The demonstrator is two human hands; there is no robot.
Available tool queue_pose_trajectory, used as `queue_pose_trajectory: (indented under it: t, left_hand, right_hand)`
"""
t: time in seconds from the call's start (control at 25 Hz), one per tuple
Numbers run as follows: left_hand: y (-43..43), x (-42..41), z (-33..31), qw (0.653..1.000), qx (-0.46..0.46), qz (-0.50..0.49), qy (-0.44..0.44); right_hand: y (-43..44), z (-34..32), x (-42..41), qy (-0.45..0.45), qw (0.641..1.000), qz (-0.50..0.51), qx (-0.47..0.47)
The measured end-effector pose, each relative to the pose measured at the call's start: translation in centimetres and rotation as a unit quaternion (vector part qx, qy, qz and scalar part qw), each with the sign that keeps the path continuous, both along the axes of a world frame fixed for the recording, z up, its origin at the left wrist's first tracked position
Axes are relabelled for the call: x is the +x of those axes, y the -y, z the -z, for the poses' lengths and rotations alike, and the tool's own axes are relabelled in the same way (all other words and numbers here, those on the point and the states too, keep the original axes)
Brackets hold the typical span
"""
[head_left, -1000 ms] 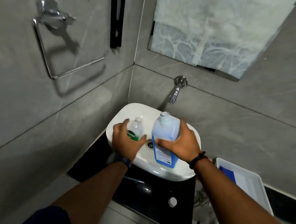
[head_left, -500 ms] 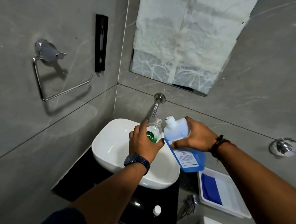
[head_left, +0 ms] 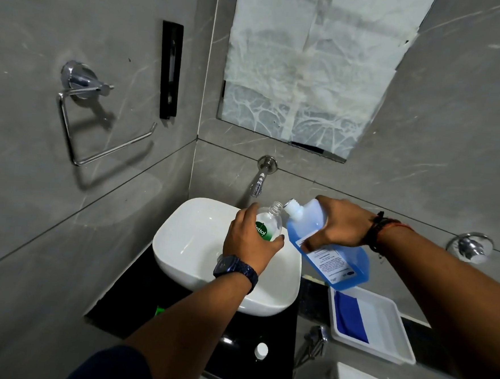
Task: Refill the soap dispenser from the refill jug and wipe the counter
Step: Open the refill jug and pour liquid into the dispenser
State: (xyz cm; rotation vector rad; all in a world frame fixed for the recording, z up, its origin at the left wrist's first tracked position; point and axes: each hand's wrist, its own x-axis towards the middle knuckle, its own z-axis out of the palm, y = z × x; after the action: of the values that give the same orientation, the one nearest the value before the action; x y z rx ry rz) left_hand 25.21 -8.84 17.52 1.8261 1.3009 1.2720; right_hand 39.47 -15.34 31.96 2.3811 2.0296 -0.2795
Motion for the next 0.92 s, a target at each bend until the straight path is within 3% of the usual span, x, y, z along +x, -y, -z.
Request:
queue_pose_trajectory:
  t: [0.92]
  left_hand:
    - [0.1,-0.6,-0.6,0.998,-0.014,0.023,-0.052]
  right_hand:
    - [-1.3,-2.4,-0.8,0.025,0.994,-0.031,-0.098]
